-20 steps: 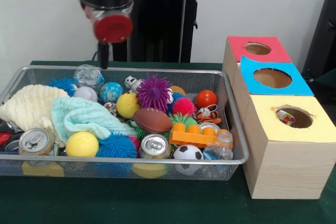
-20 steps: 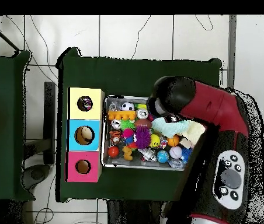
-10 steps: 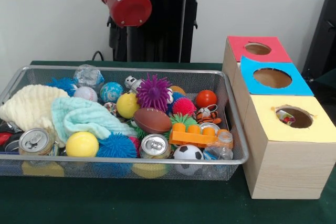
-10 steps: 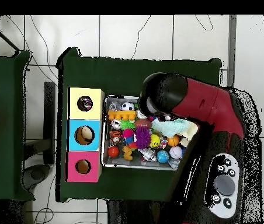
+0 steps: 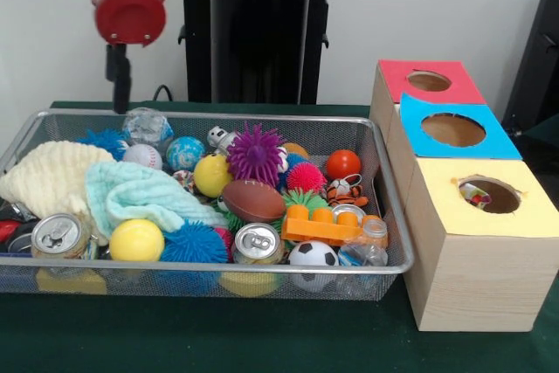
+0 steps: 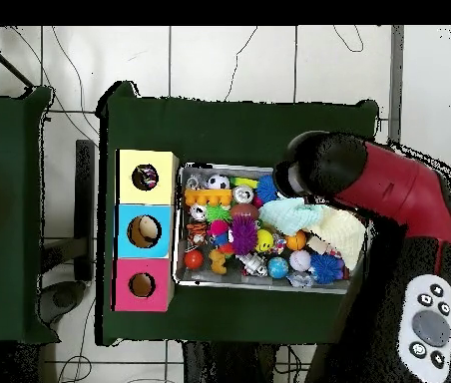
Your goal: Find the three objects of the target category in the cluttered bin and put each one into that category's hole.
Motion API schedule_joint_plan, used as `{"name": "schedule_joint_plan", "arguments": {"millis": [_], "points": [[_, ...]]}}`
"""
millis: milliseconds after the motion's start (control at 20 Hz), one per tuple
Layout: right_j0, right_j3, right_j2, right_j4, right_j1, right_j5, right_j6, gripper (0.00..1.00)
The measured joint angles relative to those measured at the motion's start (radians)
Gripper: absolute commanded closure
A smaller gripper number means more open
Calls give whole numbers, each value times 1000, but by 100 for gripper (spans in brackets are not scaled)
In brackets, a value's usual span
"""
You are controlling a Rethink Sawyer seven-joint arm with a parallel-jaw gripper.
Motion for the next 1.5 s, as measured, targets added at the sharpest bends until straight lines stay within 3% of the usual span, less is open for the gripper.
{"name": "schedule_joint_plan", "arguments": {"millis": [1000,1500], "points": [[-55,13,3,-6,45,-190,0,0],[-99,72,12,-6,103,-306,0,0]]}}
